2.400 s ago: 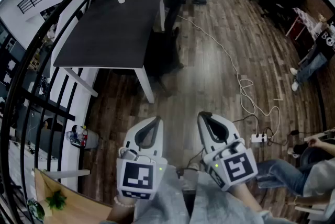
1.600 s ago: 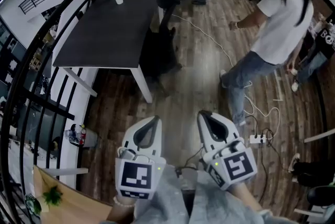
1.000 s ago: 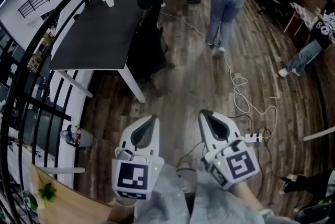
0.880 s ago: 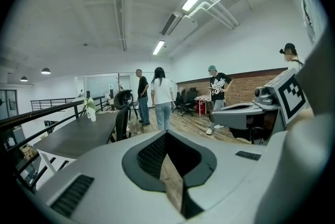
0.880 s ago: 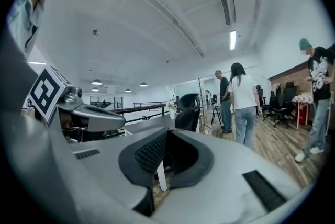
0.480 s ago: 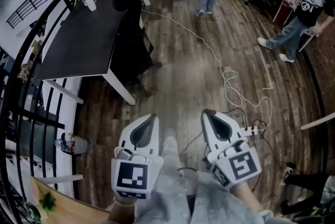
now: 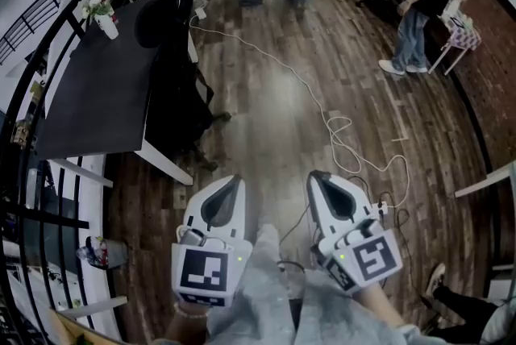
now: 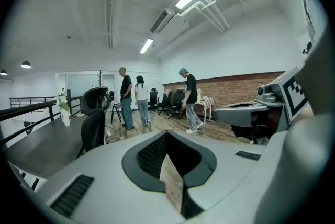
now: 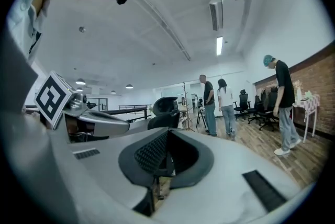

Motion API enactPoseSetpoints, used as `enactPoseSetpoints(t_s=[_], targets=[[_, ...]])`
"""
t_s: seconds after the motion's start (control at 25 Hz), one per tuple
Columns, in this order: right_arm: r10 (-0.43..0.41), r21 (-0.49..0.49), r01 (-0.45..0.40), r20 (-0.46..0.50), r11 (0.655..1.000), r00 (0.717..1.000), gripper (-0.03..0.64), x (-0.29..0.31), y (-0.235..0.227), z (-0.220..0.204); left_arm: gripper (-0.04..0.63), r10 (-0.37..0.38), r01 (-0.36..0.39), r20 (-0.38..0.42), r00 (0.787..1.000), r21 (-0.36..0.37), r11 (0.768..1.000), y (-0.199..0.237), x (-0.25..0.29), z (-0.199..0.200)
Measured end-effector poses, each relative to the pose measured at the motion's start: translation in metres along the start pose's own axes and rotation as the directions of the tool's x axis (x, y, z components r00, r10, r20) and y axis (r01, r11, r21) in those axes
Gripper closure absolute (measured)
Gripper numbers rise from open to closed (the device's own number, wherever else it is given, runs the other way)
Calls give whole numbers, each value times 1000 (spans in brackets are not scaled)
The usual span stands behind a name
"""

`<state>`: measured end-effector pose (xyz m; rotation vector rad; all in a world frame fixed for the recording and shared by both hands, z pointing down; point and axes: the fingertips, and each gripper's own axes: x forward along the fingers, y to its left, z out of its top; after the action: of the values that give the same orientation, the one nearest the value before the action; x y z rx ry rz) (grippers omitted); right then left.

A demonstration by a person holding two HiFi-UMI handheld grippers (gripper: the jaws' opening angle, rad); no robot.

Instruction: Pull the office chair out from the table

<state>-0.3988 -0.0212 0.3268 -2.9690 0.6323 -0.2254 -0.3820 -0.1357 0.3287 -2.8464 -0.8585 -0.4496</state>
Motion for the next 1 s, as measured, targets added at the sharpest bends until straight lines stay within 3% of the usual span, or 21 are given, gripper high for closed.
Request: enactPoseSetpoints(t_s=[0.52,0.92,1.0], targets=[[-126,-36,125,-30,991,992,618,116,-98,30,584,-69,69,-4,998,8,998,65,136,45],[-213,-30,211,-113,977,971,618,157,-135,27,584,-89,88,-23,996,-17,996,97,186,43],[-203,-44,200,-87,979,975,618,167,-137,31,584,-87,86,-24,996,-24,996,101,191,41]])
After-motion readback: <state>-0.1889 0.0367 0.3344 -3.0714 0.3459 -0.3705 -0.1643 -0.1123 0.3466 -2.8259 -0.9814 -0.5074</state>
